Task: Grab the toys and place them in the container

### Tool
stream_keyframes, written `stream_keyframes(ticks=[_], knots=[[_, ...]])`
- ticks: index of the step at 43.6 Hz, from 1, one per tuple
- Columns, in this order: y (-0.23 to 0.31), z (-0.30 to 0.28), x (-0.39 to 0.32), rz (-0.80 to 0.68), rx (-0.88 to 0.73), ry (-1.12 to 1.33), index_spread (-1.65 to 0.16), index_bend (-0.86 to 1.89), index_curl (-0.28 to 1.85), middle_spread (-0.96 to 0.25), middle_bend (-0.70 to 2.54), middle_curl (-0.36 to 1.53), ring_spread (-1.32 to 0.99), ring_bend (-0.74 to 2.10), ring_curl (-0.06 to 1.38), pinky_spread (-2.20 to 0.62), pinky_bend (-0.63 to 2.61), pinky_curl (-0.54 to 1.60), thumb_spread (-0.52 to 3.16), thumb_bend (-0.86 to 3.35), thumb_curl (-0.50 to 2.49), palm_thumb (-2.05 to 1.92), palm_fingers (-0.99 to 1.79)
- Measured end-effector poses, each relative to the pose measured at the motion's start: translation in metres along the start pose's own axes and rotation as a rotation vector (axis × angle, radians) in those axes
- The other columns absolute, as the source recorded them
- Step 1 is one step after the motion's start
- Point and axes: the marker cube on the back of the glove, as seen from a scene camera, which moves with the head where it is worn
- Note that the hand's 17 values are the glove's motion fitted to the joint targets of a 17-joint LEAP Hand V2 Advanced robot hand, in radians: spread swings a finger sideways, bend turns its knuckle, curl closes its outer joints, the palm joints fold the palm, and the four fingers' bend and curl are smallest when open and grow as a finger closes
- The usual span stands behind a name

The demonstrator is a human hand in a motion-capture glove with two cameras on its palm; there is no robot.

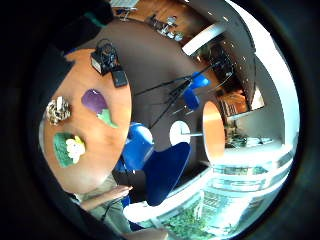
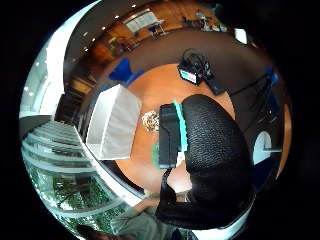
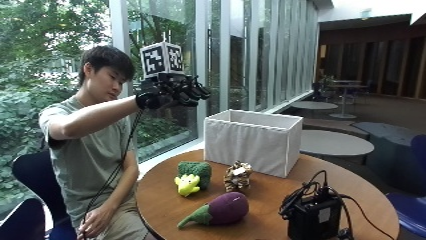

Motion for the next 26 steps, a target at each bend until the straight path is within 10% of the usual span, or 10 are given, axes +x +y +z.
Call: stream_keyframes(ticks=[26], knots=[[-0.047,0.028,-0.016,0.032,-0.159,-0.018,-0.24,0.14,0.16,-0.09,0.22,0.22,-0.12,0.35,0.16,-0.08,0.69,0.28,1.34,-0.06,0.06,-0.11,0.0]])
